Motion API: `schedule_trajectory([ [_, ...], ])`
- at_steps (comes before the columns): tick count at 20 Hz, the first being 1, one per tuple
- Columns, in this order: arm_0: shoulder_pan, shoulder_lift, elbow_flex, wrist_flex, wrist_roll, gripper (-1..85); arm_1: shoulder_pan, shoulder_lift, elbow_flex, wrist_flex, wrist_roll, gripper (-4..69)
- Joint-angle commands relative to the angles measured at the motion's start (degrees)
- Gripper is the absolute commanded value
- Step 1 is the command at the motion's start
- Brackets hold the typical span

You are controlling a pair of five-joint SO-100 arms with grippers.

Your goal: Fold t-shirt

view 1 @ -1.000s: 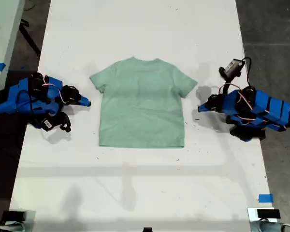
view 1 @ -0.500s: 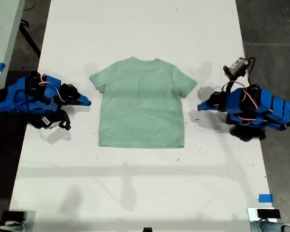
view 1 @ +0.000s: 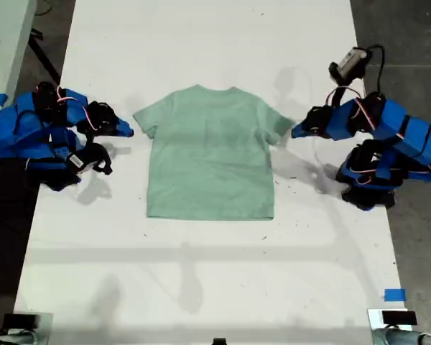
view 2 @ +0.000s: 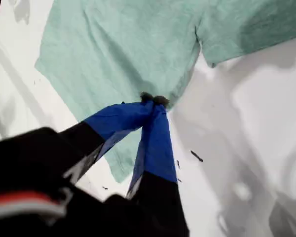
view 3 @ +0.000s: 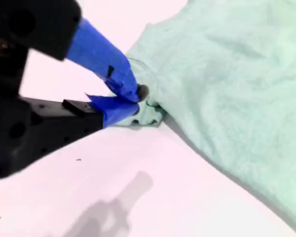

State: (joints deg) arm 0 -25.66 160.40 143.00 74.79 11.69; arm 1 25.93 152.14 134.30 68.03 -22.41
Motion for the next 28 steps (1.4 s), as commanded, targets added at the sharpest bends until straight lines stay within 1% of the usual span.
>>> schedule_trajectory([
  [1, -5.1, -6.42, -9.93, 0.0, 3.6, 0.0, 4.57, -8.17, -11.95, 2.29, -5.45, -0.6],
  [6, -11.25, -22.85, -24.35, 3.96, 9.23, 0.0, 12.74, -18.11, -26.19, 10.28, -13.54, -0.7],
  [8, -13.18, -27.95, -29.18, 5.27, 10.99, 0.0, 15.56, -23.12, -31.99, 13.54, -18.72, -0.9],
  [9, -13.62, -29.09, -30.59, 5.63, 11.51, 0.0, 16.52, -25.49, -33.93, 14.85, -20.57, 2.2],
  [10, -13.8, -29.27, -31.03, 5.71, 11.78, 0.1, 16.96, -26.89, -34.37, 15.12, -22.41, 9.4],
  [11, -13.89, -29.09, -31.11, 5.89, 12.04, 1.9, 17.58, -27.33, -34.19, 14.24, -24.61, 17.8],
  [12, -14.15, -29.0, -31.11, 6.42, 12.13, 5.2, 17.84, -27.6, -33.75, 13.54, -26.72, 23.7],
  [13, -14.33, -29.0, -31.03, 6.86, 12.22, 7.9, 18.46, -28.13, -33.75, 13.36, -28.92, 25.8],
  [15, -14.41, -29.0, -30.59, 6.94, 12.66, 10.1, 20.13, -28.65, -32.26, 12.3, -32.96, 29.1],
  [17, -14.41, -29.0, -30.23, 6.94, 12.74, 10.1, 21.97, -28.65, -28.39, 9.32, -36.74, 30.2],
  [18, -14.5, -29.0, -30.06, 6.94, 12.83, 10.1, 23.03, -28.56, -25.4, 6.59, -38.41, 30.3],
  [22, -15.12, -29.27, -29.88, 6.86, 13.8, 9.9, 26.72, -30.41, -12.22, -7.21, -42.89, 29.6],
  [24, -15.56, -29.44, -29.79, 6.94, 14.24, 9.9, 28.48, -32.78, -7.73, -12.83, -44.47, 29.2],
  [28, -16.17, -30.41, -29.79, 6.86, 14.85, 9.7, 28.65, -37.27, -4.92, -19.25, -45.53, 28.7],
])
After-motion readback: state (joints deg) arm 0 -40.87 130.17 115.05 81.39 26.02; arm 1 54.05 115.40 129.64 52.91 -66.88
